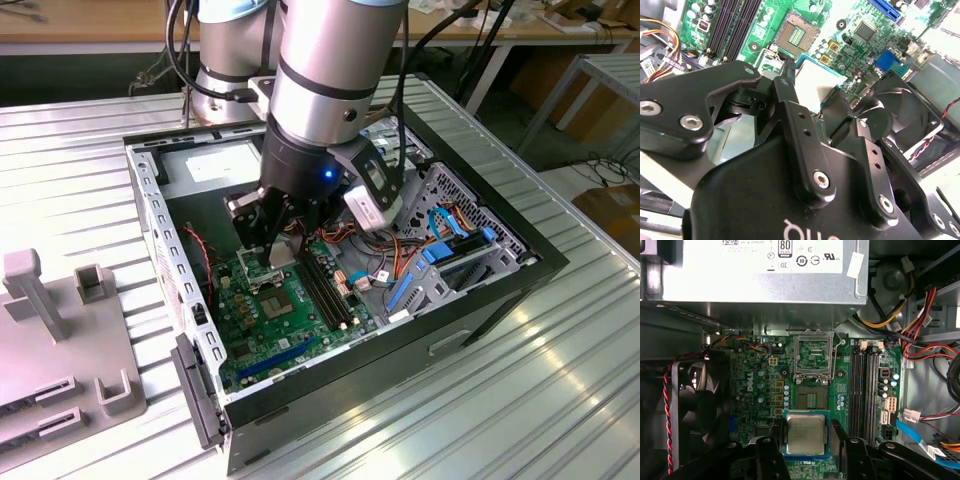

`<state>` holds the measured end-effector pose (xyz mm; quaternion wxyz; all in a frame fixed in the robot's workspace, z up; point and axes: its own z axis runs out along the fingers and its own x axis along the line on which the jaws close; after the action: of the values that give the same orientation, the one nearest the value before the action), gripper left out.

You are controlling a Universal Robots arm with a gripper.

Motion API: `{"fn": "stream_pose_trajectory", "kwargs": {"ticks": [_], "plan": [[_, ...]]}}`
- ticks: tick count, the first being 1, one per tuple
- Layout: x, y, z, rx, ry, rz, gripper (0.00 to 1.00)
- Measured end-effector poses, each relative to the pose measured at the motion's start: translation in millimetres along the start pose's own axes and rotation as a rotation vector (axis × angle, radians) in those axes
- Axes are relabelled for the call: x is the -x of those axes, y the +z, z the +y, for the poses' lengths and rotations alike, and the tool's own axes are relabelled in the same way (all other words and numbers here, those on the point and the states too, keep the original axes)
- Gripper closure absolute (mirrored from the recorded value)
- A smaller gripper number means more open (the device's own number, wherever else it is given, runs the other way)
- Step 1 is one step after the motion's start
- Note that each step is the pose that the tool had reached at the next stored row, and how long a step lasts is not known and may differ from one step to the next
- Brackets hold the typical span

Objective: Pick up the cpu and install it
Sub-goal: 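Place the cpu into insertion slot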

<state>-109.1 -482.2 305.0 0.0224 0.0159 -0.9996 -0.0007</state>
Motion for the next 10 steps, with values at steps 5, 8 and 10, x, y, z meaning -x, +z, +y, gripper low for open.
{"fn": "stream_pose_trajectory", "kwargs": {"ticks": [5,8,10], "plan": [[0.6,0.7,-0.1,-0.0001,0.0,0.0001,0.53],[0.6,0.9,-0.1,-0.0001,0.0,0.0,0.53],[0.6,0.9,-0.1,-0.0001,0.0,0.0001,0.53]]}}
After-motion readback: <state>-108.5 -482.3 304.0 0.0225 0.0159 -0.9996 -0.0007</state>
